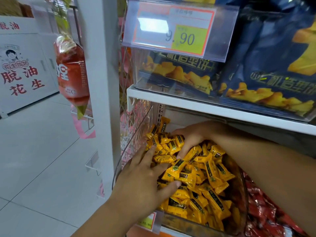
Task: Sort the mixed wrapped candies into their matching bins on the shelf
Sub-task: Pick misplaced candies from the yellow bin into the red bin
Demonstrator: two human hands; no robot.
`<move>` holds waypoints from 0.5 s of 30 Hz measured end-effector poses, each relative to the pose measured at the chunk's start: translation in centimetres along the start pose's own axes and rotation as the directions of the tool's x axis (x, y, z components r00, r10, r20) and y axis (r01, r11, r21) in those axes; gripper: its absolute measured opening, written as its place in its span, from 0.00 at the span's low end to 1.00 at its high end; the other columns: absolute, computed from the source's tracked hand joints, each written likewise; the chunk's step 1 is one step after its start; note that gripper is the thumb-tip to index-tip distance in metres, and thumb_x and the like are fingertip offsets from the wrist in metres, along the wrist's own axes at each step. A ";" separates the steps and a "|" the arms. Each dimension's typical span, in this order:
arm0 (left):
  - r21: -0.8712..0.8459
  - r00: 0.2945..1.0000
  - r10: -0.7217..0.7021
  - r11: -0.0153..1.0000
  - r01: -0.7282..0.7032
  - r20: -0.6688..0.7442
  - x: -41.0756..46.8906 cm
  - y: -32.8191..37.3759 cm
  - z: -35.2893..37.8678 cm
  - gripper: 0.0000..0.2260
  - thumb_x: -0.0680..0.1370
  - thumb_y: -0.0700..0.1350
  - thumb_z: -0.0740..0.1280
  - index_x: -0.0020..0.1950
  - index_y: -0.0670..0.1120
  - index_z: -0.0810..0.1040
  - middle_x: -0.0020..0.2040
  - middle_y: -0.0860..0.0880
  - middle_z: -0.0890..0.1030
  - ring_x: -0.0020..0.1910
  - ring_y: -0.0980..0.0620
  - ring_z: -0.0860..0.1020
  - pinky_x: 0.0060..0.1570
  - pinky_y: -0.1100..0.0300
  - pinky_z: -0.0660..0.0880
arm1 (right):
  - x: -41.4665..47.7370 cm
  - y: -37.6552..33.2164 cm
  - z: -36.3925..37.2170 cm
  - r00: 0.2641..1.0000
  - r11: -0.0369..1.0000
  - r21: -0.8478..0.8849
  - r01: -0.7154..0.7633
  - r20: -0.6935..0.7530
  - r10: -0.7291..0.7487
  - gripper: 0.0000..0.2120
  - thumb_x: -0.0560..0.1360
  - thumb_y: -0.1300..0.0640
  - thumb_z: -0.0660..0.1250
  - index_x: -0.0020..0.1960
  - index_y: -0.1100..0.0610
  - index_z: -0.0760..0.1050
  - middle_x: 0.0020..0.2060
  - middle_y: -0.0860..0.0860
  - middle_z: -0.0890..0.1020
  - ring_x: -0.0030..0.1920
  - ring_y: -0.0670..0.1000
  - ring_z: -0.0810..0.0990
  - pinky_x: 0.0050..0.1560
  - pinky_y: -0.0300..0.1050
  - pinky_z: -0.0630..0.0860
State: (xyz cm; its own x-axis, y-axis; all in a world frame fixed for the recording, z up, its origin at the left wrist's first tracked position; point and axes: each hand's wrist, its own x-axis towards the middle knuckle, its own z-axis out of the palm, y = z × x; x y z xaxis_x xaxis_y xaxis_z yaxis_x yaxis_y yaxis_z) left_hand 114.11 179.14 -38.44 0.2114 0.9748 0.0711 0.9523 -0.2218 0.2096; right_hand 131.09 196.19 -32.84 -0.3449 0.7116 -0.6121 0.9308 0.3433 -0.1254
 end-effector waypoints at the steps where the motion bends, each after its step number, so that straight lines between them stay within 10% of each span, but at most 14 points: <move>1: -0.005 1.000 -0.003 1.000 0.003 0.004 0.0 0.0 0.0 0.37 0.65 0.76 0.37 0.73 0.70 0.56 0.79 0.58 0.42 0.77 0.54 0.39 0.74 0.51 0.52 | 0.4 0.1 0.4 1.000 0.997 0.079 0.012 -0.015 -0.010 0.42 0.66 0.41 0.76 0.74 0.44 0.59 0.71 0.47 0.68 0.66 0.52 0.70 0.61 0.45 0.68; 15: -0.029 1.000 0.006 1.000 -0.006 0.006 0.1 -0.1 0.1 0.35 0.68 0.76 0.38 0.73 0.68 0.55 0.78 0.60 0.44 0.76 0.57 0.43 0.74 0.54 0.50 | 3.1 0.7 1.4 0.973 0.806 0.583 -0.106 0.226 -0.036 0.33 0.65 0.51 0.79 0.67 0.54 0.73 0.62 0.55 0.80 0.62 0.58 0.78 0.66 0.58 0.72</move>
State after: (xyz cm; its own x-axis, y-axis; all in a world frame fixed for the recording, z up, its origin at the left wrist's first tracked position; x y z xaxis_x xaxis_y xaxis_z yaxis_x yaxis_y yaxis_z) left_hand 114.09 179.26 -38.51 0.2184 0.9736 0.0669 0.9442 -0.2281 0.2374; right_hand 130.83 197.74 -35.93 -0.3417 0.5420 -0.7678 0.8569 -0.1557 -0.4914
